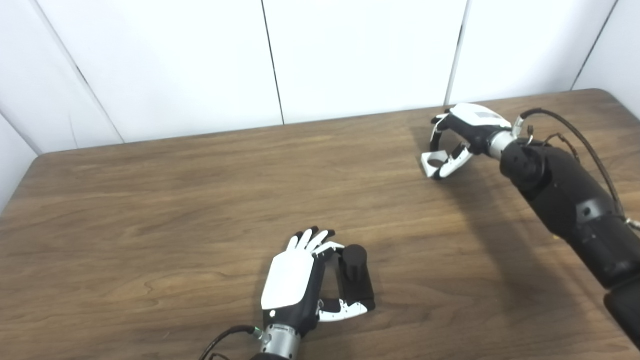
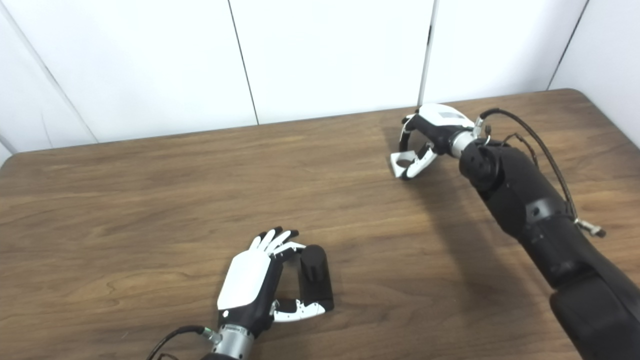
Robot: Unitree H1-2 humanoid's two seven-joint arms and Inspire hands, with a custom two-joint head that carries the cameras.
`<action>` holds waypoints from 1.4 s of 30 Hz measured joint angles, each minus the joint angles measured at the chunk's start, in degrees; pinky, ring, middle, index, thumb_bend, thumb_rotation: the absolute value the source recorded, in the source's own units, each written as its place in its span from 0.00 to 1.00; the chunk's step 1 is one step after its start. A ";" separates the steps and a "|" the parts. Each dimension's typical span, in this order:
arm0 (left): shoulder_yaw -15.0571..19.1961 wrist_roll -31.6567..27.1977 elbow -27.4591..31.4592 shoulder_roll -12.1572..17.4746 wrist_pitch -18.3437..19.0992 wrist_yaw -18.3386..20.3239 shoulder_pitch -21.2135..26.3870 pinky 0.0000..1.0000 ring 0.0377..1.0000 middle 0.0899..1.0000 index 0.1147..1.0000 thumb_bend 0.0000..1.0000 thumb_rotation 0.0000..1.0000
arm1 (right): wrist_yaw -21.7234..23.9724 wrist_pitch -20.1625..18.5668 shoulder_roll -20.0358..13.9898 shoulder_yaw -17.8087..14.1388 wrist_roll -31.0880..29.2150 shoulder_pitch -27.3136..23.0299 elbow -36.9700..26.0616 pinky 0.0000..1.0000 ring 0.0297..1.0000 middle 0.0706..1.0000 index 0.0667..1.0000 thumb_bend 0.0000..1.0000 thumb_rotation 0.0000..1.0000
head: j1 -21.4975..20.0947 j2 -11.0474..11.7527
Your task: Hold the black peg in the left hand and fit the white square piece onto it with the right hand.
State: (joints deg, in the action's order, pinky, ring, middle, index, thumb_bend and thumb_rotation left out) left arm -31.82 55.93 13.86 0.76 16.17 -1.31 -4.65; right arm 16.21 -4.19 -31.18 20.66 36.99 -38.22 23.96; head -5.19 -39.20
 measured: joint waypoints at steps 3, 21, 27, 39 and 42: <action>0.05 -0.11 0.06 0.02 0.00 0.08 0.00 0.99 0.97 0.89 0.60 0.75 0.31 | 1.75 -0.16 -0.01 -0.11 -0.13 1.38 -4.30 0.96 1.00 0.90 0.45 0.53 0.15 | -0.09 -0.17; 0.07 -0.24 -0.01 0.00 -0.10 0.23 0.08 1.00 0.97 0.90 0.60 0.75 0.31 | 9.77 -0.76 -0.17 -0.81 1.58 7.18 -28.33 0.93 1.00 0.92 0.45 0.53 0.15 | 0.00 -0.17; 0.05 -0.19 -0.02 -0.01 -0.07 0.36 0.09 1.00 0.97 0.90 0.60 0.74 0.31 | 13.68 -1.23 0.15 -0.82 1.52 8.18 -35.60 0.94 1.00 0.92 0.46 0.52 0.15 | 0.26 -0.35; 0.07 -0.23 -0.03 -0.14 0.14 0.70 0.20 1.00 0.98 0.90 0.60 0.74 0.30 | 22.83 -4.57 1.69 -0.72 1.29 9.44 -47.74 0.97 1.00 0.91 0.46 0.52 0.16 | 0.35 -1.14; 0.07 -0.23 -0.04 -0.19 0.18 0.80 0.23 0.99 0.97 0.90 0.59 0.75 0.30 | 24.72 -5.96 2.21 -0.56 1.30 9.44 -49.93 0.97 1.00 0.92 0.45 0.52 0.15 | 0.26 -1.23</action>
State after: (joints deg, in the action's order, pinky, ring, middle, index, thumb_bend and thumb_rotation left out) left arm -31.75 55.69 13.82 0.57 16.34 -0.50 -4.41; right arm 40.93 -10.15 -28.96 20.10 38.29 -28.78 -25.97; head -4.92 -40.43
